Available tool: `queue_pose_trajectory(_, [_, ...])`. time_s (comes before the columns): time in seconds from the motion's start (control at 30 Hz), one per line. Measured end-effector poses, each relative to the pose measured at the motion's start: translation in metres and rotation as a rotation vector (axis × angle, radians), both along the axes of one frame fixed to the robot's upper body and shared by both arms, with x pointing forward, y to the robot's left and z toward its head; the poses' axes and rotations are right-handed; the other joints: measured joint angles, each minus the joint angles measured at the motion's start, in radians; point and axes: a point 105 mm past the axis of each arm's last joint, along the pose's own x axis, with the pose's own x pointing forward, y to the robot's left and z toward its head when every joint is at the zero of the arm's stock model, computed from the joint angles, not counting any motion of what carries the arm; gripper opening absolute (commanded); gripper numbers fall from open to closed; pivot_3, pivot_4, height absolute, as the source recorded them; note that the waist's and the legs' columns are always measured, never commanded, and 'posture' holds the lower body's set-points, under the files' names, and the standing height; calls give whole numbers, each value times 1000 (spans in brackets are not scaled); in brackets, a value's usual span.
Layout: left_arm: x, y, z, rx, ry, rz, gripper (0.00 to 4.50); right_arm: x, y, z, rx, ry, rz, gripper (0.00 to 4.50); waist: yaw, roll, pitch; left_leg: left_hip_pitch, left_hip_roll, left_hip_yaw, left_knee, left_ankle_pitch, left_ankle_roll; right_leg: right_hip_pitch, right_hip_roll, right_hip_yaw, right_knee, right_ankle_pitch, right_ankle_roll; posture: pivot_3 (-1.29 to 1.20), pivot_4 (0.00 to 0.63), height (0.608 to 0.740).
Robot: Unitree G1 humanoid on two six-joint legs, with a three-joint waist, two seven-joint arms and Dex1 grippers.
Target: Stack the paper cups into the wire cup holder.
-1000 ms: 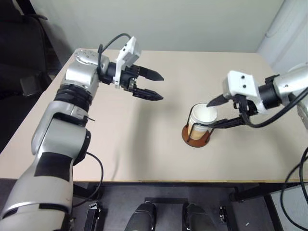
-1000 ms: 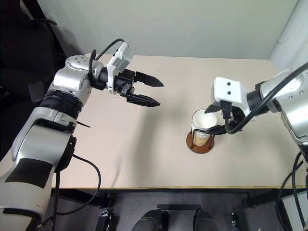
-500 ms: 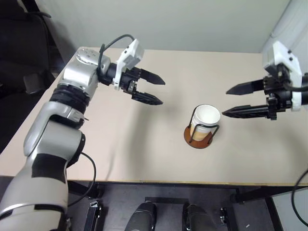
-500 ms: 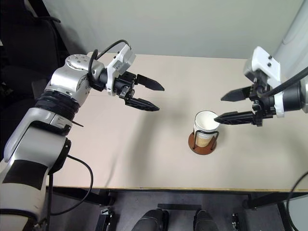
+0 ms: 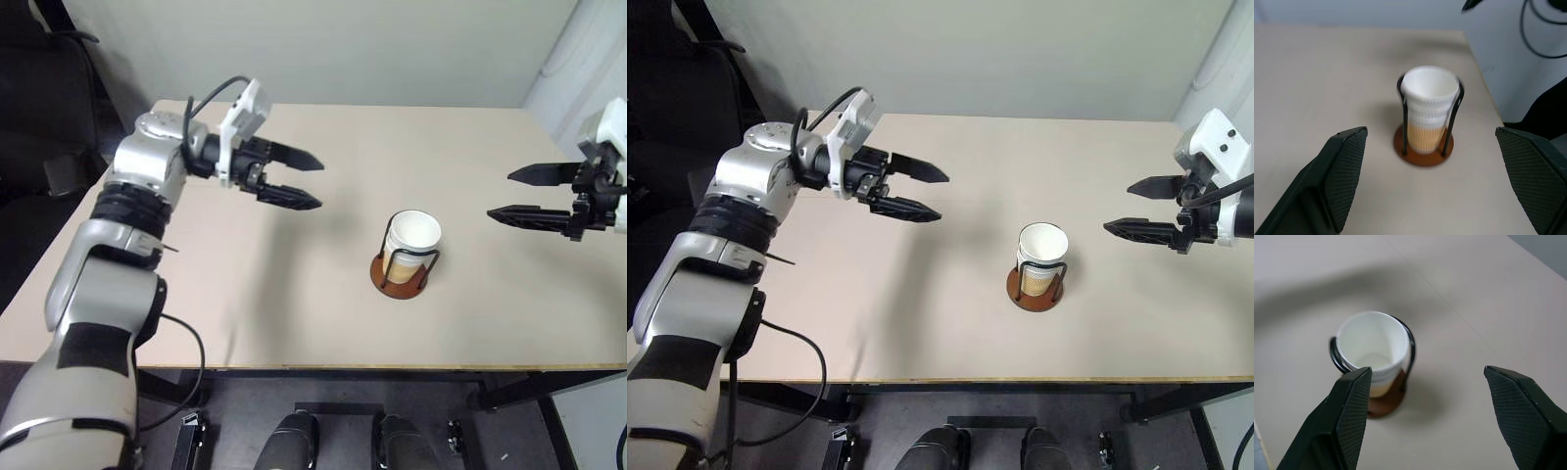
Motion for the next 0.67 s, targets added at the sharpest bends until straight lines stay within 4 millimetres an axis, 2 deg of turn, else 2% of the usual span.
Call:
queue_pose_trajectory(0.13, [2,24,5,-1,8,88,4500,-4,2,-14,-12,33,34,3703,-2,0,0,-1,-1,1,-1,2,-3,-1,1,0,0,0,0,0,150,740])
queue_pose_trajectory(0.37, [8,61,18,-7,-20,240,4500,-3,15,-11,-25,-12,114,3703,-1,-1,0,-1,-1,-1,-1,0,1,0,0,1,-1,0,-1,0,150,740])
queue_pose_trajectory(0.53, [6,73,22,-6,-30,287,4500,7,24,-25,-27,-3,158,3703,-2,-1,0,-1,-1,-1,-2,0,1,-1,0,-1,-1,0,-2,0,150,740])
queue_pose_trajectory(0.67, [5,77,17,-5,-18,312,4500,10,30,-21,-15,-34,174,3703,-3,-1,0,-1,0,-1,-2,3,-4,-1,0,0,0,0,-3,0,150,740])
